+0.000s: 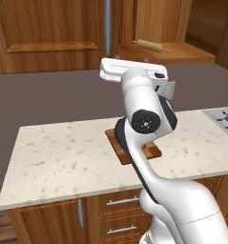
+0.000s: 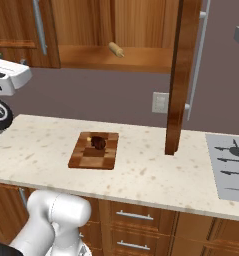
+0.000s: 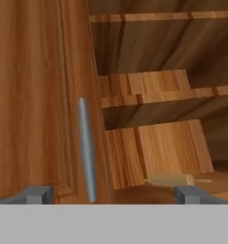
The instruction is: Open the cabinet, retrieve the rolling pin, and place it next to the meat on the cutting board to prepare for tenderizing.
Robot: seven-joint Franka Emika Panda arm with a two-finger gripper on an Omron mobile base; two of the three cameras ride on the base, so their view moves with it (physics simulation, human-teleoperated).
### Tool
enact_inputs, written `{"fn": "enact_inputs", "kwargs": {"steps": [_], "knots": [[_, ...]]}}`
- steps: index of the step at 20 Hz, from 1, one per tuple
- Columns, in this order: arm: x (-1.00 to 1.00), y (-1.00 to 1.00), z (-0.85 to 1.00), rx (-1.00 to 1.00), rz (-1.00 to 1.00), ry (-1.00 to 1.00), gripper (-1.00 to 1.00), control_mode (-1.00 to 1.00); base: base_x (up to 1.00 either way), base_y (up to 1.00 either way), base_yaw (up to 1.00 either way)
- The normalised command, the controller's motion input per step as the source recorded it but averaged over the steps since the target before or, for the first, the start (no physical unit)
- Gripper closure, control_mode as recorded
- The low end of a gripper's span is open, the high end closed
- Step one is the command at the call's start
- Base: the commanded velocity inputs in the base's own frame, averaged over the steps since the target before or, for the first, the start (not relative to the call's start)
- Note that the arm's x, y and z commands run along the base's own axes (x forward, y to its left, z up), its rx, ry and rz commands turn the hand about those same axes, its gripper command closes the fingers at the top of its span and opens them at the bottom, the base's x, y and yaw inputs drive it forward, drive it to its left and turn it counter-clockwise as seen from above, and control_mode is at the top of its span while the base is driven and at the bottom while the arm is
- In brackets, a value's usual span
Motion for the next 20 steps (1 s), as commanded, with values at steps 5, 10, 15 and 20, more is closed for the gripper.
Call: {"fn": "enact_inputs", "kwargs": {"steps": [5,10,15,20], "knots": [[0.37,0.0,0.1,0.0,0.0,0.18,-1.0,-1.0,0.0,0.0,0.0],[0.37,0.01,0.04,0.0,0.0,0.18,-1.0,-1.0,0.0,0.0,0.0],[0.14,0.09,0.0,0.0,0.0,0.06,-1.0,-1.0,0.0,0.0,0.0],[0.07,0.06,0.0,0.0,0.0,0.0,-1.0,-1.0,0.0,0.0,0.0]]}}
